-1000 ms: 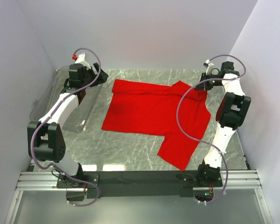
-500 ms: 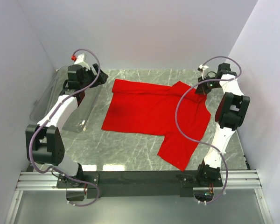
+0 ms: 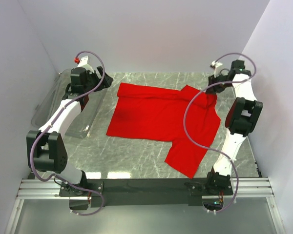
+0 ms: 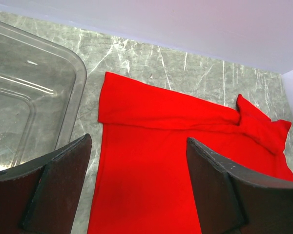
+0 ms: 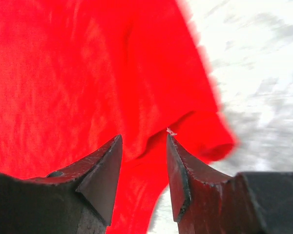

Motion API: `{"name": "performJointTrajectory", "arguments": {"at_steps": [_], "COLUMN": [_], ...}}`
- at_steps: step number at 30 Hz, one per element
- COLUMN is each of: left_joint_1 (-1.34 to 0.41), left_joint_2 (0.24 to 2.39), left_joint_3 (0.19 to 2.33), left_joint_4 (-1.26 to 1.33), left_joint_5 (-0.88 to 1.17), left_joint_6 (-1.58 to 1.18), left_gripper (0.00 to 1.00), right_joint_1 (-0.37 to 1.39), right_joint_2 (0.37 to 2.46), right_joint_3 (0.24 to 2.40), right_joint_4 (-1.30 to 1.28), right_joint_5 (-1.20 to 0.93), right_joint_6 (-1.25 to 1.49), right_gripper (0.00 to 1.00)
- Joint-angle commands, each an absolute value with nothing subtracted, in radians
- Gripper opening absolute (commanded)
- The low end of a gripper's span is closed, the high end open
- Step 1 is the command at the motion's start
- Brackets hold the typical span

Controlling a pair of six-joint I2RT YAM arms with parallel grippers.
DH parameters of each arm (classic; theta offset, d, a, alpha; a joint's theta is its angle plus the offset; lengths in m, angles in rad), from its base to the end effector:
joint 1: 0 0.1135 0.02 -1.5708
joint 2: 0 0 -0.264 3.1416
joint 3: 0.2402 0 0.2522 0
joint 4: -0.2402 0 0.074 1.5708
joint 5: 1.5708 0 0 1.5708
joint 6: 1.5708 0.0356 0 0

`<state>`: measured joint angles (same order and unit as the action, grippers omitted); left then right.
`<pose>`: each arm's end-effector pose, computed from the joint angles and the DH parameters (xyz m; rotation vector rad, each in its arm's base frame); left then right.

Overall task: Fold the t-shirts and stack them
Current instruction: Fold the tshirt

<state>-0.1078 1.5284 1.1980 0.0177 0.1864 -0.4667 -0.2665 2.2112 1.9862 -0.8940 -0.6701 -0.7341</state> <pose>0.3609 -0.0457 0.3210 -0.2134 1.9058 -0.5660 0.4635 -0.1036 0.2373 -0.7417 2.2868 0.4679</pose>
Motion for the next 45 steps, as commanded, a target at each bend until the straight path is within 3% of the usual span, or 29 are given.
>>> {"name": "performJointTrajectory", "arguments": {"at_steps": [1,9,12,26,45], "left_joint_1": [-0.104,-0.104,-0.104,-0.104,-0.104], "left_joint_2": [1.497,1.502,1.506,1.523,1.526], "left_joint_3": [1.204,1.212,1.218,1.226,1.232], "left_joint_4": [0.038,0.031,0.025,0.025,0.012], "left_joint_5": [0.196,0.195,0.195,0.198,0.195], "left_joint_6": [-0.466,-0.468,-0.466,-0.469,-0.469], "left_gripper": [0.83,0.83,0.83,0.83,0.82], "right_joint_1": [-0.278,-0.212,-0.204,-0.201,-0.181], "right_joint_2": [2.209,2.377,2.385,2.424,2.506], "right_joint_3": [2.081,2.236,2.202,2.211,2.259], "right_joint_4": [-0.819,-0.821,-0.795,-0.743,-0.738], "right_joint_5": [-0.700,-0.451,-0.385,-0.200,-0.325], "right_joint_6": [-0.505,-0.157,-0.083,-0.005,0.078], "right_gripper": [0.49,0.54,0.55,0.57,0.52]}}
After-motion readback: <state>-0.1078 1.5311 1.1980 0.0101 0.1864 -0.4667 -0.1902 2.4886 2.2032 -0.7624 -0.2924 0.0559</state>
